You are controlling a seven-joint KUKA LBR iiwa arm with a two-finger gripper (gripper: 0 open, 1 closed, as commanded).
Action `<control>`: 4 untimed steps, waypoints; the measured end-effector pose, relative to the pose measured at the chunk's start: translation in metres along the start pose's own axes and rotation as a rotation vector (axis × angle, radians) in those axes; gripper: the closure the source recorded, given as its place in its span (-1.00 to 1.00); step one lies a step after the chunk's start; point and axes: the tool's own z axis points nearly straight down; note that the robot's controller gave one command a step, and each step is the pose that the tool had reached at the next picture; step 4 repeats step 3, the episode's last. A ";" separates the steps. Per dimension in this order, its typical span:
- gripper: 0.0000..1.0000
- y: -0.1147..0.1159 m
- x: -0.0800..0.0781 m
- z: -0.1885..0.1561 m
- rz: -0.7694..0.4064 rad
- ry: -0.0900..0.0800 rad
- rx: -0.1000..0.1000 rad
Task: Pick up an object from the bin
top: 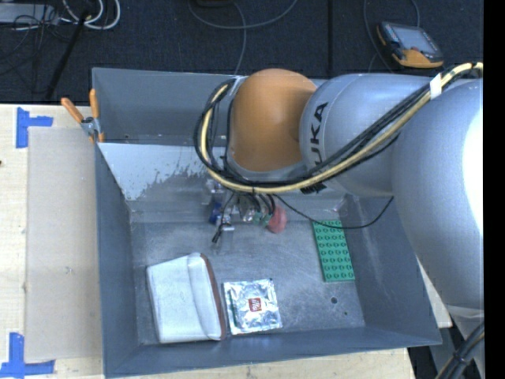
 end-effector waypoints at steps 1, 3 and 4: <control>-1.00 0.014 0.045 0.077 -0.247 0.004 0.000; 1.00 -0.015 0.025 -0.079 -0.192 -0.011 0.000; 1.00 -0.015 0.025 -0.079 -0.192 -0.011 0.000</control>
Offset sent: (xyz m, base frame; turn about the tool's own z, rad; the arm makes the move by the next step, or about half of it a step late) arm -0.0442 0.0125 -0.0745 -0.2466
